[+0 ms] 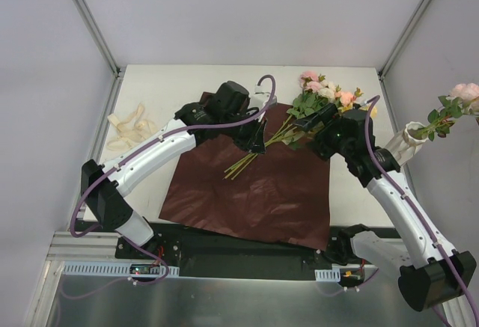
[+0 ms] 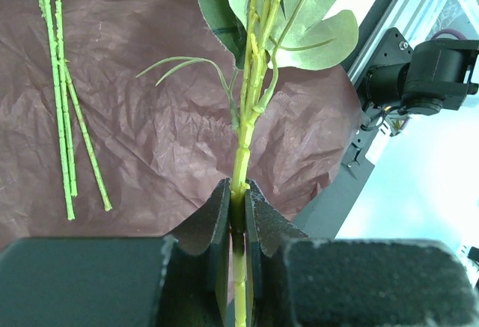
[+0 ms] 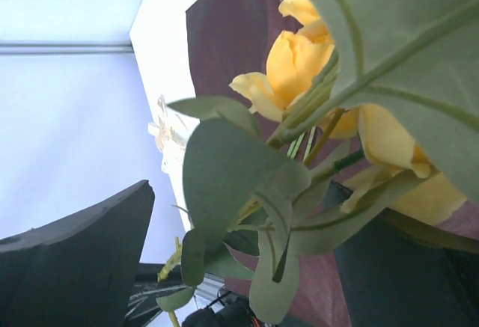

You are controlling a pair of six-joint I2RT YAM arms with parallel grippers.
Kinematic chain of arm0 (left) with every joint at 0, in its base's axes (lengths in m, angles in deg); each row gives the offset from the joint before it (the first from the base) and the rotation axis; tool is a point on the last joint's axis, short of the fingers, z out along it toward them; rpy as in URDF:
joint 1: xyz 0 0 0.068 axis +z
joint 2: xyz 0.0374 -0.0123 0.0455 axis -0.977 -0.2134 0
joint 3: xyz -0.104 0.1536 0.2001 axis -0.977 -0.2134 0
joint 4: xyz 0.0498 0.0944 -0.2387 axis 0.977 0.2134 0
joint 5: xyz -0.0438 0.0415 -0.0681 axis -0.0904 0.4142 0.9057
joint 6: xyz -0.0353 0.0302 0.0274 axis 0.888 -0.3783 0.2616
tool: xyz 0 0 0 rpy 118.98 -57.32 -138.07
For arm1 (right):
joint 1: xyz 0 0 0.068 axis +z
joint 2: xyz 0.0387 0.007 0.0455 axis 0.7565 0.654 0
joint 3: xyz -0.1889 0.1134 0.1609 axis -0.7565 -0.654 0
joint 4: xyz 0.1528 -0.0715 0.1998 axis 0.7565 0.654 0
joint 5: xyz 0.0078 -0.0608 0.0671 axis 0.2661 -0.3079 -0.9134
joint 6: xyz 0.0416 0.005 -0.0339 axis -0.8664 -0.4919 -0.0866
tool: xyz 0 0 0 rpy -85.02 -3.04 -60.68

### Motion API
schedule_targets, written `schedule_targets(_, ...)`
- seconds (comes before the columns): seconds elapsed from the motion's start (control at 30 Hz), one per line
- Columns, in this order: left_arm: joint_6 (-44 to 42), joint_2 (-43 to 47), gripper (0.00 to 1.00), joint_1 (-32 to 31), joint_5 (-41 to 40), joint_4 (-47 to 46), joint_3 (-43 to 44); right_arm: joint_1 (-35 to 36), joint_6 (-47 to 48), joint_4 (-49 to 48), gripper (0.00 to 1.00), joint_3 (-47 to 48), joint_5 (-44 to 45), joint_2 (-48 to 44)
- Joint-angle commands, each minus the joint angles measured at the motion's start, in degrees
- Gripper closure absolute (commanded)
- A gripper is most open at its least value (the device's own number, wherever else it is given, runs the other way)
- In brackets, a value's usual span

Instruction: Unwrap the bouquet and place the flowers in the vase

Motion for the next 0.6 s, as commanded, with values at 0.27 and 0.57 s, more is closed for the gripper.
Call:
schedule_targets(0.27,1.4,1.2,1.0,-0.3,2.7,-3.2,-0.5,0.9,-10.7,-2.1,0.36,-1.9,9.5,-0.9)
schedule_targets(0.57,1.4,0.7,1.0,-0.3,4.2,-3.4,-0.5,0.9,-10.8,-1.5,0.63,-0.5,9.7,-1.2)
